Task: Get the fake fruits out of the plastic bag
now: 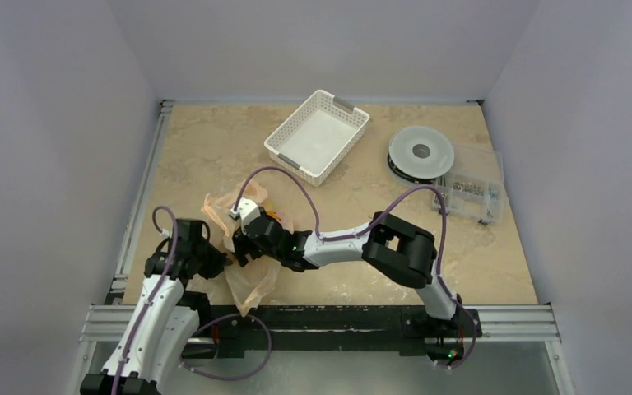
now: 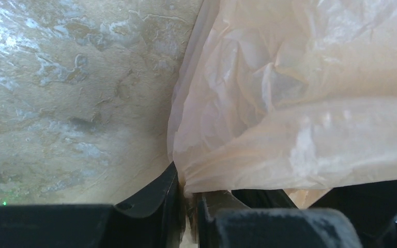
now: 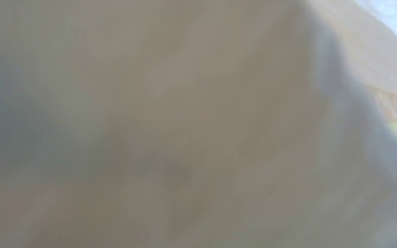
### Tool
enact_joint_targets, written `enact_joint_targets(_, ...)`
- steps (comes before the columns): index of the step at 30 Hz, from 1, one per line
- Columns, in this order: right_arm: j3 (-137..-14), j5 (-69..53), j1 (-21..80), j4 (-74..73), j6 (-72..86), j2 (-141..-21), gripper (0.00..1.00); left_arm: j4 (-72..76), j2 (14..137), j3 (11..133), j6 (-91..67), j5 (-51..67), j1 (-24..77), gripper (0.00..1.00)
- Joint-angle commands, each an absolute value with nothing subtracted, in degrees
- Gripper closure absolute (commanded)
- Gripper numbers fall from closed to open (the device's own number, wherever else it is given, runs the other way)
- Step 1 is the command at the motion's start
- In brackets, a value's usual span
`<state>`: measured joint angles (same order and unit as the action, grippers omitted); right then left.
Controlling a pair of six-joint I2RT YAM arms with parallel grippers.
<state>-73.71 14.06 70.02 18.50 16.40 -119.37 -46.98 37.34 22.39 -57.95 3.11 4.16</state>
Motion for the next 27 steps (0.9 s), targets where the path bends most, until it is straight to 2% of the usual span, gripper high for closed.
enact_joint_targets(1,-74.5,15.8,69.9,18.7,14.8,-118.8,0.23,-50.4,35.3,27.1,-58.7,2.4,4.3,0.77)
enact_joint_targets(3,-74.0,15.7,69.8,19.3,14.9,-118.4,0.30,-53.2,33.3,29.7,-58.4,1.8,4.3,0.61)
enact_joint_targets(5,-73.5,14.6,69.9,20.0,15.2,-117.6,0.43,-56.6,31.1,32.6,-57.9,0.9,4.3,0.49)
enact_joint_targets(8,-73.3,13.3,69.9,20.7,16.1,-116.1,0.61,-61.2,28.3,37.6,-56.8,-1.0,4.2,0.40)
enact_joint_targets(12,-73.1,12.7,69.9,20.7,16.7,-113.9,0.77,-65.9,25.6,43.5,-53.9,-3.7,4.3,0.37)
enact_joint_targets(16,-71.8,12.2,69.9,19.2,17.3,-110.3,0.87,-66.7,24.6,49.1,-49.1,-6.1,4.3,0.35)
enact_joint_targets(20,-69.1,10.7,69.9,17.9,19.1,-105.4,0.92,-61.3,25.9,50.5,-39.4,-5.6,4.3,0.34)
enact_joint_targets(24,-66.6,7.9,69.8,14.1,20.5,-100.9,0.93,-55.9,30.8,50.3,-28.5,2.9,4.2,0.34)
enact_joint_targets(27,-63.2,6.7,69.7,12.9,21.1,-96.8,0.94,-54.6,35.7,51.3,-25.1,5.2,4.3,0.30)
